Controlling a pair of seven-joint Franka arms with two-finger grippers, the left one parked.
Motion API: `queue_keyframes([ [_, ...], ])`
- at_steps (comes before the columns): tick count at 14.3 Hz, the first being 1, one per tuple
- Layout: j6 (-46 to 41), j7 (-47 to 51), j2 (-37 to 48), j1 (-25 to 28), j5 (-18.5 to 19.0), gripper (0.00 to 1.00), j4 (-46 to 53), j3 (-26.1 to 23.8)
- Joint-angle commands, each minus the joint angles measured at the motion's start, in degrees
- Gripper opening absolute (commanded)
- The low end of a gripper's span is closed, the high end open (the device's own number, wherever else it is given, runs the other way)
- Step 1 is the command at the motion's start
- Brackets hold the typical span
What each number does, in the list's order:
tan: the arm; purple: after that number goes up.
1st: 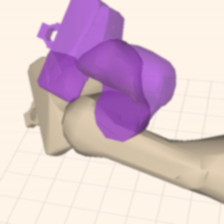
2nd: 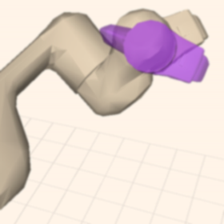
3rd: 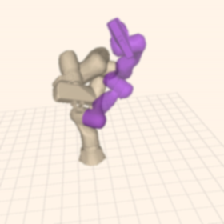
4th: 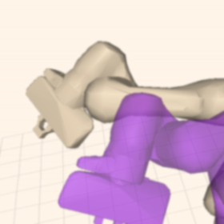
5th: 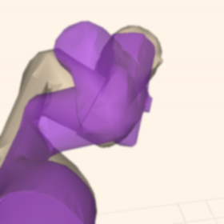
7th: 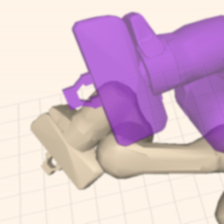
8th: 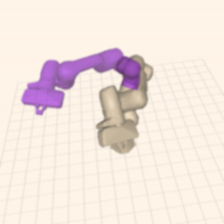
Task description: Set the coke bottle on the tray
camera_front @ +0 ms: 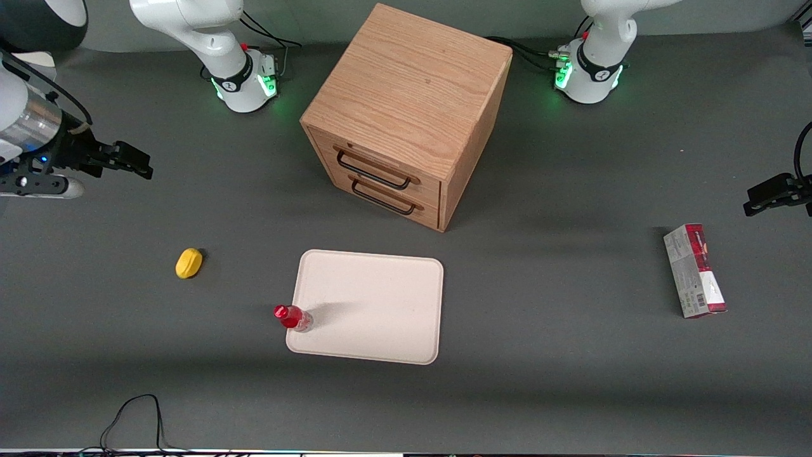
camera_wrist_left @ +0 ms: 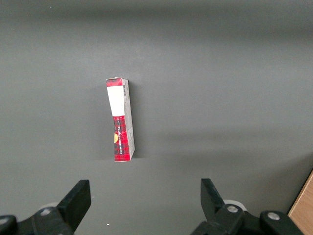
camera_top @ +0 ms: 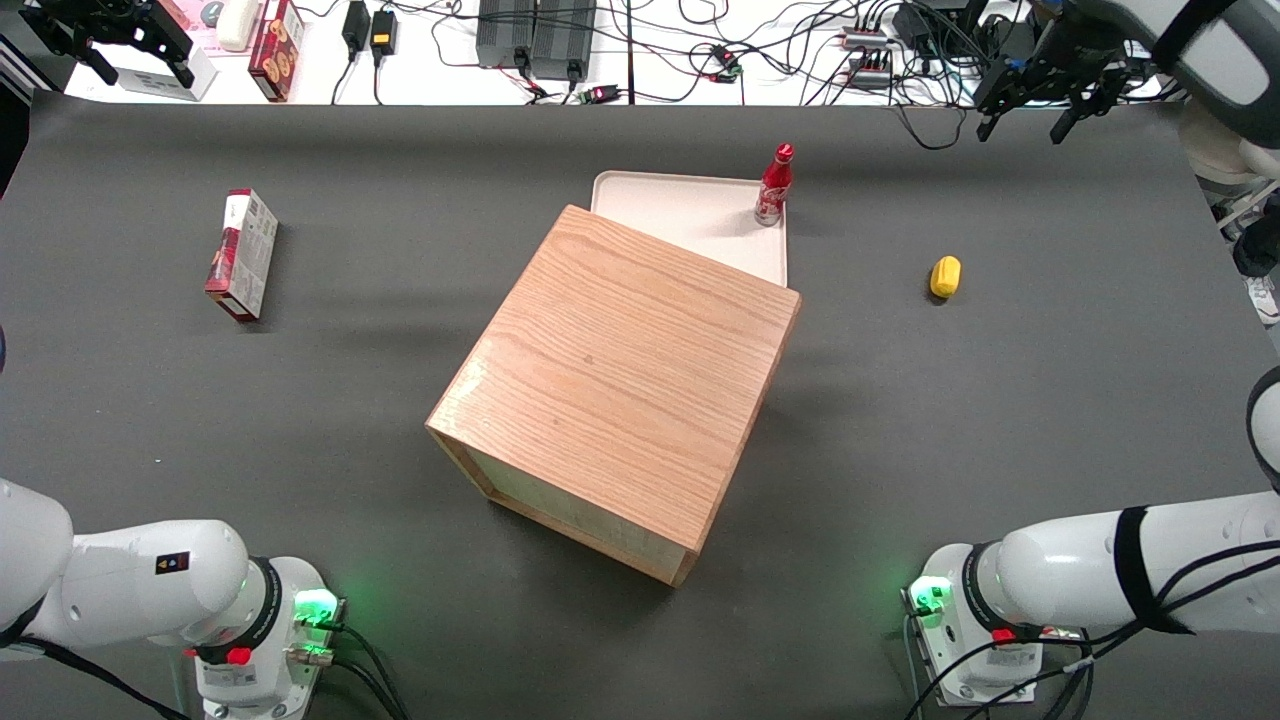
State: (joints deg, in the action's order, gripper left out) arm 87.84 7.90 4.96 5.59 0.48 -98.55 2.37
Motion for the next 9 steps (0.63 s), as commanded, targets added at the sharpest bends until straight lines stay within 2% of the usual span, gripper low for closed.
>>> queue_keyframes([
  [1,-1.5,-1.4,-0.2,4.3,-1.3,1.00,1.3,5.4],
  [3,-1.4,-1.8,-0.6,1.7,-1.5,1.00,1.8,5.0],
  [5,-1.4,-1.8,-0.5,-2.0,-2.3,1.00,1.9,1.3],
  [9,-1.7,-1.8,-0.4,-3.2,-2.2,1.00,3.0,0.6],
])
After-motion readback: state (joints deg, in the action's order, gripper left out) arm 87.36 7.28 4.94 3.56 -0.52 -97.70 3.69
